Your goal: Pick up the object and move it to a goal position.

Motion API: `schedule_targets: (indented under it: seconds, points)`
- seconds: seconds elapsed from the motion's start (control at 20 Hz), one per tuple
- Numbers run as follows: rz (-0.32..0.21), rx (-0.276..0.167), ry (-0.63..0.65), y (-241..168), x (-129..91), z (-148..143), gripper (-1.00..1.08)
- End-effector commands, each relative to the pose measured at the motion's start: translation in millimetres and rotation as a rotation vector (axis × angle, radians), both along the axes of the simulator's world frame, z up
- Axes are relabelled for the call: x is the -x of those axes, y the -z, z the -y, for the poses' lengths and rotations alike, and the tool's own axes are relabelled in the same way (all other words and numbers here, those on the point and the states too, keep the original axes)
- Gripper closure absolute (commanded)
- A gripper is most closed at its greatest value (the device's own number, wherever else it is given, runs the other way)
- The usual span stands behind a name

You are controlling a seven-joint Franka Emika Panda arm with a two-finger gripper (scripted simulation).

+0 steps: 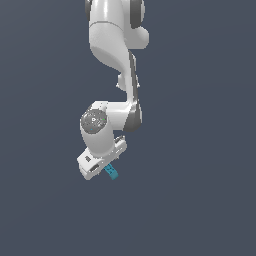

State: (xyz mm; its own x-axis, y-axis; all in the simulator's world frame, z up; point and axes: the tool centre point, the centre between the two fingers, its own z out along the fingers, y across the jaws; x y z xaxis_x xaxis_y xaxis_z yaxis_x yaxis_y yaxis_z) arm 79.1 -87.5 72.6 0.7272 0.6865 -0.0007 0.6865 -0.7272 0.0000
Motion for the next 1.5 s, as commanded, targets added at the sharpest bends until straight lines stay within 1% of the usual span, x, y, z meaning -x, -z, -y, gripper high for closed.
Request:
schedule_targets:
  seconds: [0.0, 0.25, 0.65, 0.9, 0.95, 1.45]
  points:
    - [0.0, 0.0, 0.0, 0, 0, 0, -0.92]
    - [0.0, 0.0, -0.001, 10, 0, 0, -0.92]
    - [0.0, 0.0, -0.004, 48, 1, 0, -0.92]
    - [0.0, 0.0, -0.004, 50, 0, 0, -0.92]
    - [0.0, 0.0, -0.004, 50, 0, 0, 1.08]
    - [0.0, 0.0, -0.004, 50, 0, 0, 1.08]
